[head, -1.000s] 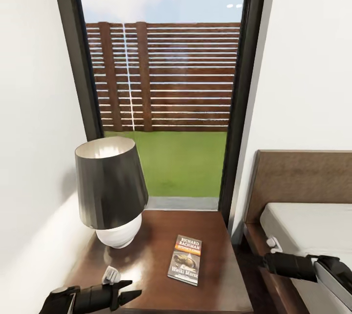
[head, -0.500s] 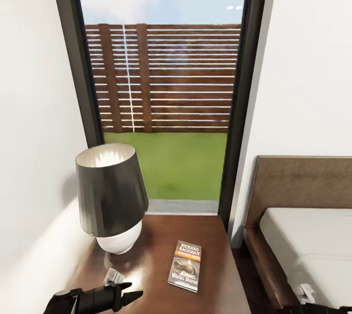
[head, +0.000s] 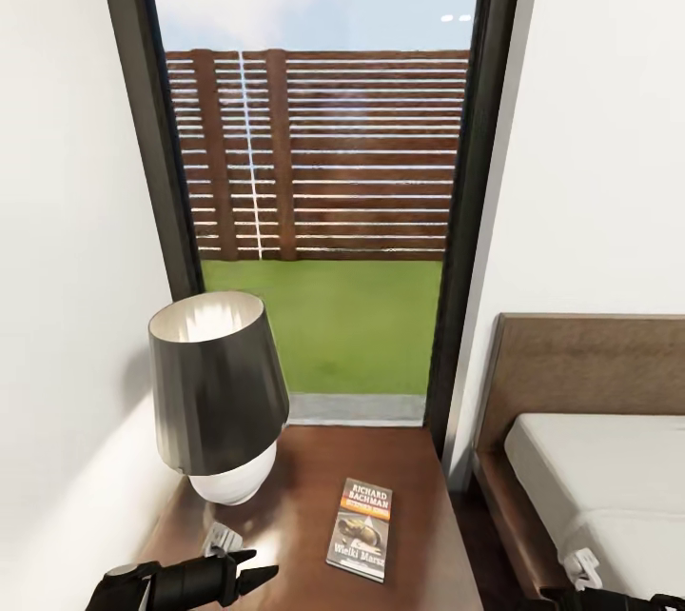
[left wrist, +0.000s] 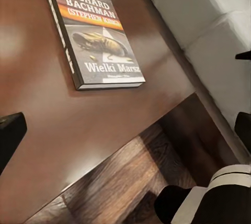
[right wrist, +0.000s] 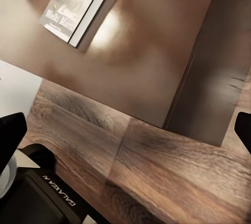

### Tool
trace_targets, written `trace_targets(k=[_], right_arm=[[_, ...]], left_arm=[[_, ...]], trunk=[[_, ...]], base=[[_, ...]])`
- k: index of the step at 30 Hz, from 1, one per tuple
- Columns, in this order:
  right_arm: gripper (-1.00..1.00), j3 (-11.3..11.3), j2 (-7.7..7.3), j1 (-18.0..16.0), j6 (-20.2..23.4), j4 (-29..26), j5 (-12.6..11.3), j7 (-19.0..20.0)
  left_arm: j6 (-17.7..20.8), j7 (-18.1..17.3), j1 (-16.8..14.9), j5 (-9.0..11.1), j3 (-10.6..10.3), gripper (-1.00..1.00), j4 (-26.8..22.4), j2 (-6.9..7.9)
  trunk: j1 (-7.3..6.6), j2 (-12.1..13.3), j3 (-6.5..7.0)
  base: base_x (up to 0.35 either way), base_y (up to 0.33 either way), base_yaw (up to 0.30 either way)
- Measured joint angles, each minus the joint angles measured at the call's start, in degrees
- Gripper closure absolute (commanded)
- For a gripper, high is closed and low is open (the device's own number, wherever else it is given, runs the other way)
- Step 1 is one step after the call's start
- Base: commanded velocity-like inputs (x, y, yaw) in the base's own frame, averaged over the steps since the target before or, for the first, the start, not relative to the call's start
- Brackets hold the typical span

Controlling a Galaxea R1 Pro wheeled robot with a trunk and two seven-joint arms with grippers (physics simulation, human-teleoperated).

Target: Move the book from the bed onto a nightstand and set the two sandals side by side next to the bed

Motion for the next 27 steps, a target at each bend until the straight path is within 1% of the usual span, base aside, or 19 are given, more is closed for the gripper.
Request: trace_targets(k=[11, 14, 16, 18, 19, 21, 24, 25, 26, 27], right_arm=[[-1.00, 0.01, 0.00, 0.00, -0.04, 0.00, 0.16, 0.01], [-1.00, 0.00, 0.01, 0.00, -0.17, 0.00, 0.17, 0.08], [-1.00, 0.02, 0.02, 0.00, -0.69, 0.00, 0.15, 0.15], [-1.00, 0.02, 0.06, 0.04, -1.88, 0.26, 0.11, 0.19], [-1.00, 0.03, 0.07, 0.10, -2.26, 0.55, 0.11, 0.20], [-1.00, 0.14, 0.07, 1.08, -3.76, 3.00, 0.15, 0.12], [-1.00, 0.11, 0.45, 2.01, -5.16, 7.15, 0.18, -0.11], [-1.00, 0.29, 1.26, 2.28, -6.02, 9.59, 0.18, -0.18], [-1.00, 0.17, 1.87, 2.37, -6.57, 10.96, 0.16, -0.23], [-1.00, 0.40, 3.38, 2.50, -7.88, 13.78, 0.13, -0.32]], left_arm=[[0.00, 0.06, 0.00, 0.00, 0.00, -1.00, 0.00, -0.04], [-0.04, 1.05, 0.00, -0.01, 0.00, -1.00, 0.13, -0.07], [-0.29, 3.06, 0.00, -0.05, 0.00, -1.00, 1.27, -0.08], [-1.85, 7.59, 0.00, -0.10, 0.00, -1.00, 5.16, 0.00], [-2.54, 8.90, -0.01, -0.08, 0.00, -1.00, 6.41, 0.03], [-5.82, 13.49, -0.01, 0.01, -0.03, -1.00, 11.19, 0.14], [-8.60, 17.74, -0.03, 0.12, -0.02, -1.00, 15.72, 0.28], [-9.40, 19.81, -0.01, 0.11, -0.02, -1.00, 17.80, 0.46], [-9.73, 20.88, 0.05, 0.09, 0.00, -1.00, 18.83, 0.59], [-10.22, 22.85, 0.33, 0.05, -0.04, -1.00, 20.68, 0.89]], trunk=[[-2.42, 4.41, 1.98], [-3.08, 5.62, 2.51], [-3.51, 6.42, 2.87], [-3.95, 7.22, 3.23], [-4.17, 7.62, 3.41], [-4.61, 8.42, 3.76], [-5.27, 9.62, 4.30], [-5.49, 10.03, 4.48], [-5.71, 10.43, 4.66], [-5.93, 10.83, 4.83]], base=[[0.000, 0.000, 0.000], [0.000, 0.000, 0.000], [0.000, 0.000, 0.000], [0.000, 0.000, 0.000], [0.000, 0.000, 0.000], [0.000, 0.000, 0.000], [0.000, 0.000, 0.000], [0.000, 0.000, 0.000], [0.000, 0.000, 0.000], [0.000, 0.000, 0.000]])
